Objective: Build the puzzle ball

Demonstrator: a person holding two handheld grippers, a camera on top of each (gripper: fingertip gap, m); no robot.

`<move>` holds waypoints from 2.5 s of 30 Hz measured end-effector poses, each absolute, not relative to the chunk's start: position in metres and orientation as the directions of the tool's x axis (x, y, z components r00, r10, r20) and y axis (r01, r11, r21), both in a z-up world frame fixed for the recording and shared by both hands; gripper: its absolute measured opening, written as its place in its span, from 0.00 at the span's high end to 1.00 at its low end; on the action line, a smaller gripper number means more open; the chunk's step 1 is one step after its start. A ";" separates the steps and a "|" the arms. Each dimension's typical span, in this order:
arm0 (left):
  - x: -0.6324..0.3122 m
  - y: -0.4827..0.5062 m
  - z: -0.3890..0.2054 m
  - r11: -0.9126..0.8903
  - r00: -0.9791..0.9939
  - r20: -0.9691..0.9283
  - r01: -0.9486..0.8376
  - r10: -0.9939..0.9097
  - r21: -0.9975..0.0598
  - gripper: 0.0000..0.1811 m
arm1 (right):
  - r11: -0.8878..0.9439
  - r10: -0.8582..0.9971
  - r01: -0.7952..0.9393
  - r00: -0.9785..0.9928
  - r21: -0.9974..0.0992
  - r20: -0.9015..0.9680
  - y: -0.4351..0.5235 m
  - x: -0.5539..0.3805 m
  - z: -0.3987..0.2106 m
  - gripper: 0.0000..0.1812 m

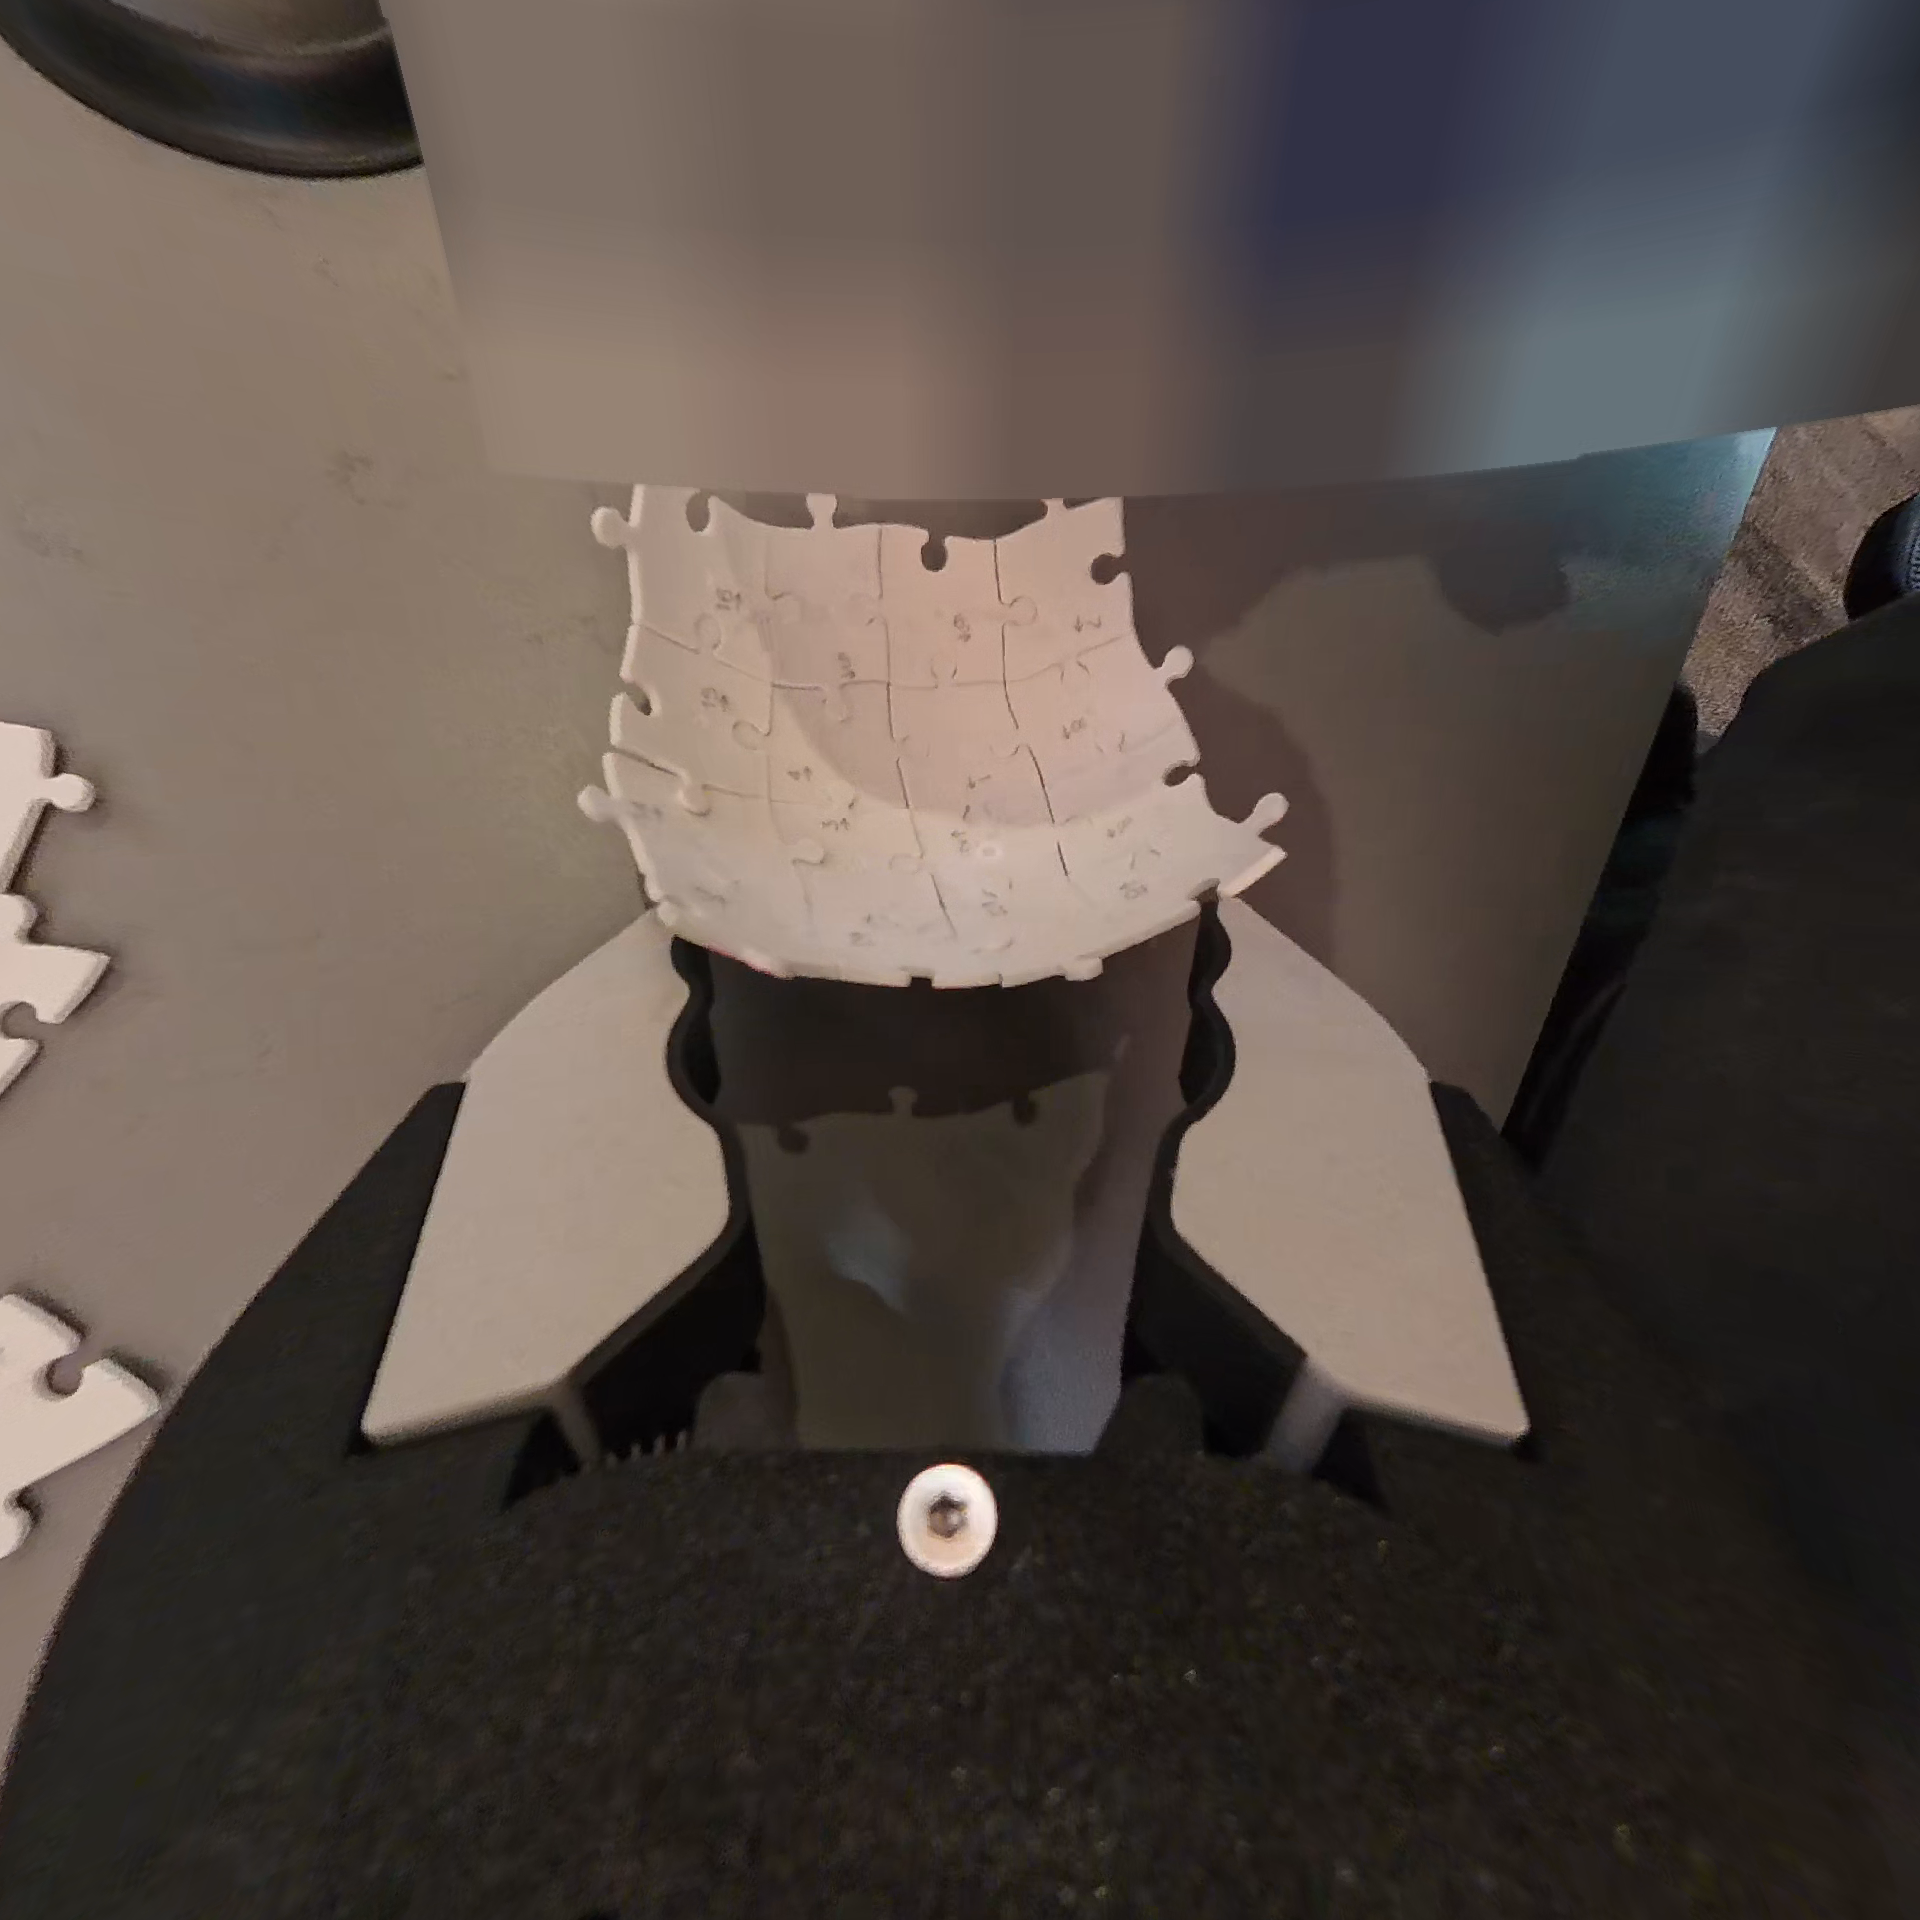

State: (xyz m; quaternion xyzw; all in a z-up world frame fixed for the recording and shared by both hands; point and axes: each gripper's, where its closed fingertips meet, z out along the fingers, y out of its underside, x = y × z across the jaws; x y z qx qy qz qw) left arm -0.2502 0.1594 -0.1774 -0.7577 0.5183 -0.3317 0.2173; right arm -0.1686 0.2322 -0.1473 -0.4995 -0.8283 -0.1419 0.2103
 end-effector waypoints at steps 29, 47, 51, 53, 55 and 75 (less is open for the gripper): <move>-0.254 0.166 -0.169 -0.391 0.255 0.296 -0.611 -0.920 -0.688 0.52 | 0.556 0.662 0.812 -0.561 0.177 0.497 0.246 -0.179 -0.168 0.91; -0.237 0.201 -0.132 -0.158 0.042 0.182 -0.710 -0.982 -0.687 0.98 | 0.507 0.718 0.859 -0.468 0.073 0.516 0.243 -0.180 -0.171 0.91; -0.225 0.213 -0.147 -0.096 0.001 0.156 -0.792 -0.988 -0.603 1.00 | 0.498 0.721 0.864 -0.457 0.068 0.521 0.242 -0.178 -0.172 0.91; -0.224 0.217 -0.158 -0.072 -0.012 0.145 -0.827 -0.989 -0.558 1.00 | 0.494 0.724 0.867 -0.452 0.065 0.521 0.242 -0.178 -0.173 0.91; -0.224 0.218 -0.167 -0.056 -0.029 0.153 -0.851 -0.988 -0.522 1.00 | 0.492 0.728 0.869 -0.446 0.057 0.521 0.242 -0.178 -0.174 0.91; -0.203 0.223 -0.191 0.006 -0.107 0.378 -0.966 -0.920 -0.260 1.00 | 0.462 0.760 0.881 -0.452 0.100 0.467 0.245 -0.159 -0.185 0.91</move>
